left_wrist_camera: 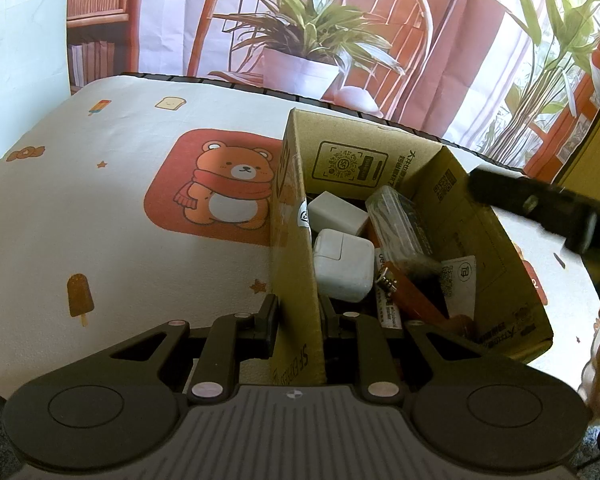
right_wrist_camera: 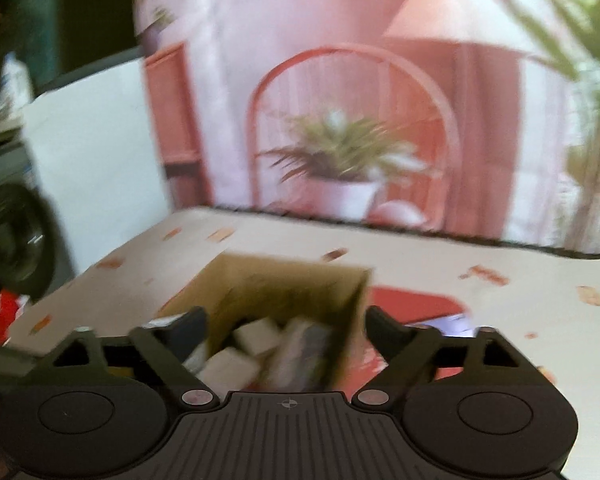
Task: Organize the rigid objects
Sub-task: 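Lower the dark red cylinder into the box and open the right gripper, then move the right gripper to the lavender power bank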
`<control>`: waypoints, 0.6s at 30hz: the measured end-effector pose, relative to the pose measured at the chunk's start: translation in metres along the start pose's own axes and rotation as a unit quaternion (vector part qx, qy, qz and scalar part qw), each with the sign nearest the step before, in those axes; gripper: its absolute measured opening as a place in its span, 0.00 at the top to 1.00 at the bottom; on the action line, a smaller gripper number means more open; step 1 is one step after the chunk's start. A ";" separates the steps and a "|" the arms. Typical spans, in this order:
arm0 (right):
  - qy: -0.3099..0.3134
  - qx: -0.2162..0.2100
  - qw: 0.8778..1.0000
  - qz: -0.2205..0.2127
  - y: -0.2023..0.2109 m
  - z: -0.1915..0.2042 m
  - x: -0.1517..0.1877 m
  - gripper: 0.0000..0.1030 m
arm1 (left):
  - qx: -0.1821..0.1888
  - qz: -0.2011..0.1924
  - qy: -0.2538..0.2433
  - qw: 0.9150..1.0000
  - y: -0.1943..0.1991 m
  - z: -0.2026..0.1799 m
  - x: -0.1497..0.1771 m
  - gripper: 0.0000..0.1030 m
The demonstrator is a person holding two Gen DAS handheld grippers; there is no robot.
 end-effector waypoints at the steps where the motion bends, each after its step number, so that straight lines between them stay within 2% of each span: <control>1: -0.005 0.013 1.000 -0.011 0.002 -0.006 -0.003 0.08 | 0.000 0.000 0.000 1.000 0.000 0.000 0.000 0.80; 4: -0.020 0.047 0.998 -0.032 0.005 -0.026 -0.010 0.01 | 0.000 0.000 0.000 1.000 0.000 0.000 0.000 0.80; 8: -0.043 0.092 0.994 -0.050 0.007 -0.055 -0.013 0.00 | 0.000 0.000 0.000 1.000 0.000 0.000 0.000 0.80; 18: -0.082 0.171 0.980 -0.068 0.008 -0.113 -0.005 0.00 | 0.000 0.000 -0.001 1.000 0.000 0.001 0.000 0.80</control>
Point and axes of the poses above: each gripper's, at about its wrist camera, not at the fingertips, and y roughly against the way its jaws point, z to its left, x to its underside, the point moved 7 cm from there along -y, roughly the way its jaws point, and after that the axes turned 14 degrees about -y, right-handed, at the moved point
